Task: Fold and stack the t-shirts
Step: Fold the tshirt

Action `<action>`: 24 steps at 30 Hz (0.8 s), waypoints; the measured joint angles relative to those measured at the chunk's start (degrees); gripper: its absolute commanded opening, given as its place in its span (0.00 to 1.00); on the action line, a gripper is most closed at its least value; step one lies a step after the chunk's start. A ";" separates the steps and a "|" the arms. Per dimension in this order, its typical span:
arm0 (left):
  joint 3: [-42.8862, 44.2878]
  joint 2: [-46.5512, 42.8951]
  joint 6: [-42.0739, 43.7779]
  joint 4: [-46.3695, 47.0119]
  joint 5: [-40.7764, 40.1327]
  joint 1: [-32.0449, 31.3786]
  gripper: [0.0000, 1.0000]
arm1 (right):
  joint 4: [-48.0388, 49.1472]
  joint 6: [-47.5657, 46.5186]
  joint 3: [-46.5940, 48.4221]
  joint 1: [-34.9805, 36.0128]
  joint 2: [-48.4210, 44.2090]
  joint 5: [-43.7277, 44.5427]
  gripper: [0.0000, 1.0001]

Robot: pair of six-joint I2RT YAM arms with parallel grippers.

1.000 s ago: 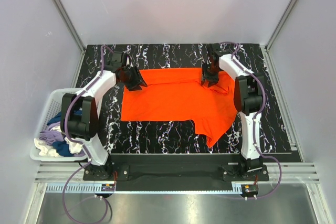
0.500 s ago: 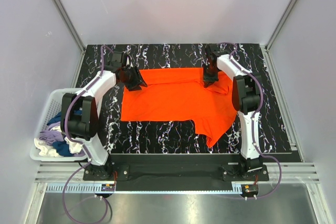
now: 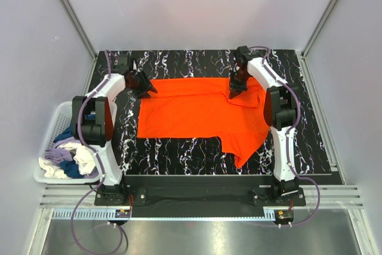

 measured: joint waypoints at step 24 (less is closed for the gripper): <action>5.77 5.99 0.85 -1.95 0.26 1.73 0.49 | -0.66 4.48 -3.54 -3.04 -2.05 -10.54 0.48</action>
